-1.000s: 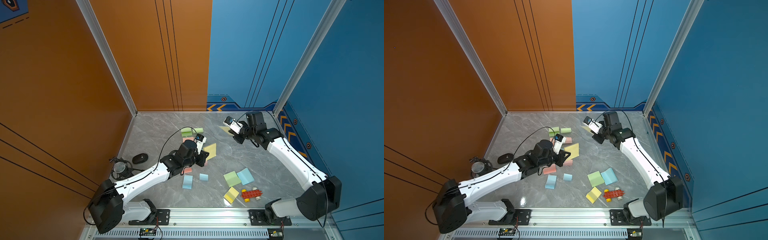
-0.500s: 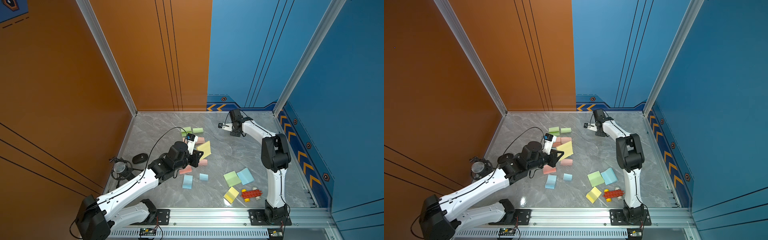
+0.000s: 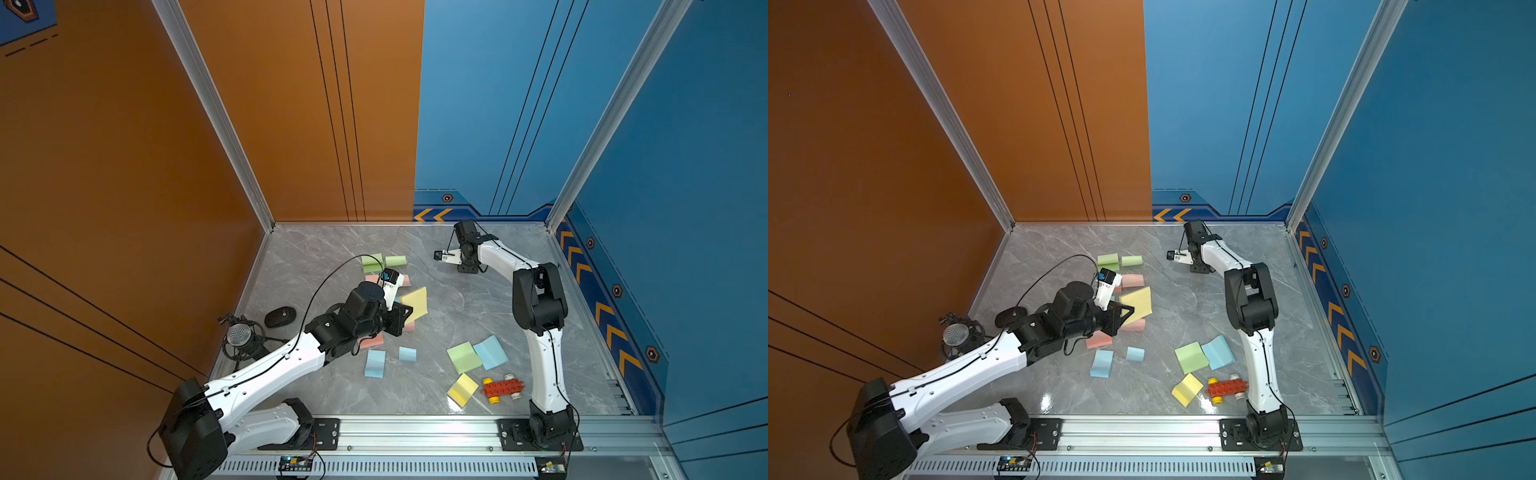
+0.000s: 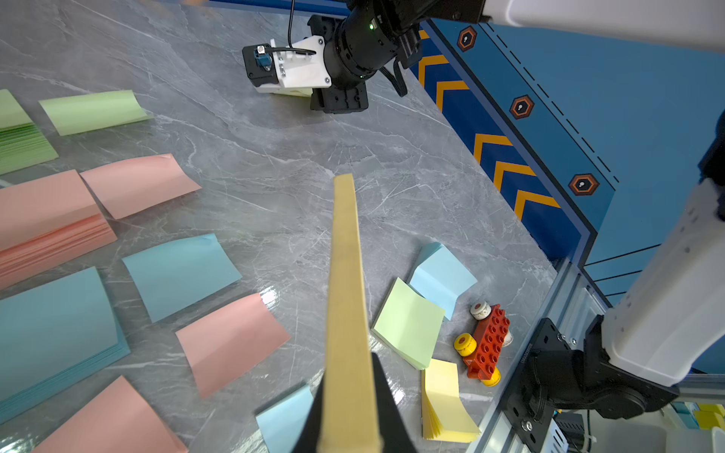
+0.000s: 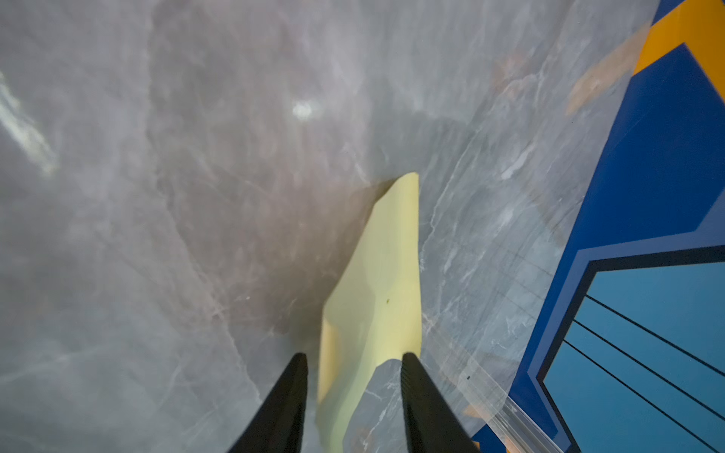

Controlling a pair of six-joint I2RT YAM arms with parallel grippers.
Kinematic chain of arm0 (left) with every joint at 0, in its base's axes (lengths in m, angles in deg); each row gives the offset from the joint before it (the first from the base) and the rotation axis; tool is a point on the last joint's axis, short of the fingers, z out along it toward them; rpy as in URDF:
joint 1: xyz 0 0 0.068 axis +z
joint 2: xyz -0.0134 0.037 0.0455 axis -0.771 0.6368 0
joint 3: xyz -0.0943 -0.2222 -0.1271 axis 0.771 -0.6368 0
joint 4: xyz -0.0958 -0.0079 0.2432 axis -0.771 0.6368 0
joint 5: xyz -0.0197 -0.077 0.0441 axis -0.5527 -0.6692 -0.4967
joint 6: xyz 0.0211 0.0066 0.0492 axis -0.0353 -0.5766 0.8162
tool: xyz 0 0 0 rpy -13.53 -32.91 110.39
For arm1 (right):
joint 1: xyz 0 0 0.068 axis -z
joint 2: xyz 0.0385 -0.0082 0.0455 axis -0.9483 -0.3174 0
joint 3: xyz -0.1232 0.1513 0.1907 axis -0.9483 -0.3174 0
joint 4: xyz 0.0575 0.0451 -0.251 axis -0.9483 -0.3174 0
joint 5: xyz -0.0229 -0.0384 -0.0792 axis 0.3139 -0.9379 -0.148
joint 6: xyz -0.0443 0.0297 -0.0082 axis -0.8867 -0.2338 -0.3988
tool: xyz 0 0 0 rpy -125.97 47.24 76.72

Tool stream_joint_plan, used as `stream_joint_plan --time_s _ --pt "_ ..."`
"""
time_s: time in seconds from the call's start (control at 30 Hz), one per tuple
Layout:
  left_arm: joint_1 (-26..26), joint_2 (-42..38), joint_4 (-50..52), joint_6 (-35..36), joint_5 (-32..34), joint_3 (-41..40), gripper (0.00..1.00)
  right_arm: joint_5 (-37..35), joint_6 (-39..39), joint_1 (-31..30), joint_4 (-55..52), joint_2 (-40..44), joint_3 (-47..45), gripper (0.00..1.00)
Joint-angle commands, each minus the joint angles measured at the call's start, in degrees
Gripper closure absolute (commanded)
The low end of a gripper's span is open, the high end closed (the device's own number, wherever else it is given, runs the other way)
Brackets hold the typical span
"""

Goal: Tear off pages from different memo pads
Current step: Place the paper at the center of the board, then place the memo pad at the center of the board.

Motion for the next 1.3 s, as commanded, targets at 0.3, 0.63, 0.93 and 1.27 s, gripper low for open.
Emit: stream_joint_plan --time_s 0.3,0.63,0.93,1.27 --pt "9.39 18.03 0.96 -3.07 -10.66 17.08 1.00 2.60 29.73 2.90 -0.89 30.19 -7.68 0.00" --pt "12.99 50.69 16.11 1.59 -22.93 52.71 1.00 0.64 69.57 6.30 0.80 63.42 -28.40 0.00" --pt "19.22 74.15 21.16 -4.55 -32.33 80.80 1.00 9.36 87.83 9.84 1.60 77.83 -43.64 0.00" --pt "18.39 91.32 24.22 -10.85 -36.67 102.79 1.00 10.07 88.58 8.01 -3.19 89.56 -53.69 0.00"
